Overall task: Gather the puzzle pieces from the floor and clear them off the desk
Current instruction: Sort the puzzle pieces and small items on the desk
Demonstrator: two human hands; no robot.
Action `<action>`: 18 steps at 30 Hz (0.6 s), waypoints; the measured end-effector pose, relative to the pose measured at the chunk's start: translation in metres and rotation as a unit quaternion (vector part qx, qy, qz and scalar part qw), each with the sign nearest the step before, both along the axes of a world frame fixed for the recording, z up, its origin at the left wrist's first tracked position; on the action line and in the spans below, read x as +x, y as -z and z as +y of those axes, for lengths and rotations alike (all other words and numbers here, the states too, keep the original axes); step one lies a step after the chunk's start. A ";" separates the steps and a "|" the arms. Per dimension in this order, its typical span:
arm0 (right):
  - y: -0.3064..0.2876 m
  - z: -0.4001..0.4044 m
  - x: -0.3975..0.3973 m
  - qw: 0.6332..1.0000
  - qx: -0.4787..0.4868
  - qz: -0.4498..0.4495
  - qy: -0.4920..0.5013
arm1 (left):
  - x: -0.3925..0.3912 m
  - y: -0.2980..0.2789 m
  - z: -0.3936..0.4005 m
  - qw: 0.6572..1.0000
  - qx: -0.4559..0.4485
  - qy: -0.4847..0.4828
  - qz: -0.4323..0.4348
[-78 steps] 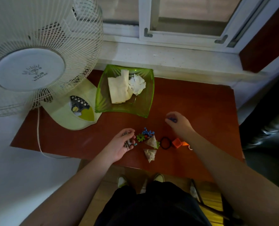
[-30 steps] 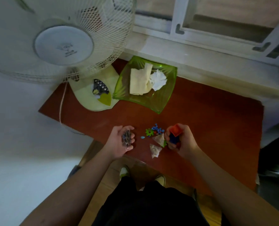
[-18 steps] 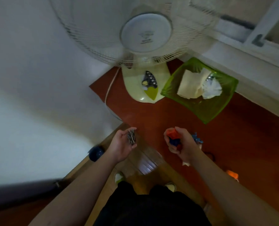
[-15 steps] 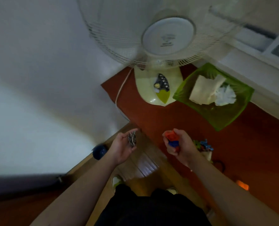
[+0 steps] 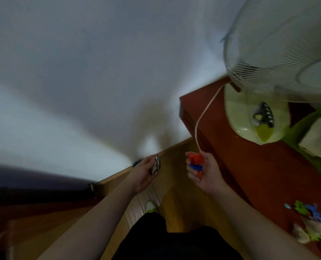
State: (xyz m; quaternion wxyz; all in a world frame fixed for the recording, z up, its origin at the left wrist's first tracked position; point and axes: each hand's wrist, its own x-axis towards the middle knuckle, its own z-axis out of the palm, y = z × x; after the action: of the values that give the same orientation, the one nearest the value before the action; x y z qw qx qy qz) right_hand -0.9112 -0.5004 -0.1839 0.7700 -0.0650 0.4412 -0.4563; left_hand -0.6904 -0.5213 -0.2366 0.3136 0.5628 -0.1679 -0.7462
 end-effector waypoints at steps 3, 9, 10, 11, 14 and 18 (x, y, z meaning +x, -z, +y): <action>0.011 -0.016 0.035 1.000 0.006 0.004 -0.006 | 0.035 0.009 -0.010 0.999 -0.009 0.008 -0.038; 0.035 -0.037 0.085 0.999 0.042 0.013 -0.020 | 0.085 0.038 -0.020 0.993 -0.009 -0.019 -0.119; 0.039 -0.038 0.089 0.999 0.043 0.018 -0.023 | 0.090 0.044 -0.021 0.990 -0.008 -0.023 -0.135; 0.043 -0.040 0.093 0.998 0.043 0.022 -0.028 | 0.094 0.051 -0.022 0.988 -0.003 -0.028 -0.149; 0.060 -0.046 0.100 0.997 0.048 0.036 -0.040 | 0.103 0.074 -0.025 0.981 0.014 -0.025 -0.194; 0.085 -0.054 0.104 0.997 0.052 0.044 -0.044 | 0.110 0.099 -0.024 0.983 0.006 0.019 -0.185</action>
State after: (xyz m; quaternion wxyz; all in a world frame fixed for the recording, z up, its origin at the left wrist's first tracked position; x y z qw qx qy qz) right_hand -0.8074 -0.5541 -0.2688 0.7716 -0.0640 0.4947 -0.3948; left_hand -0.5800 -0.5453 -0.3353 0.2601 0.6896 -0.2292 -0.6358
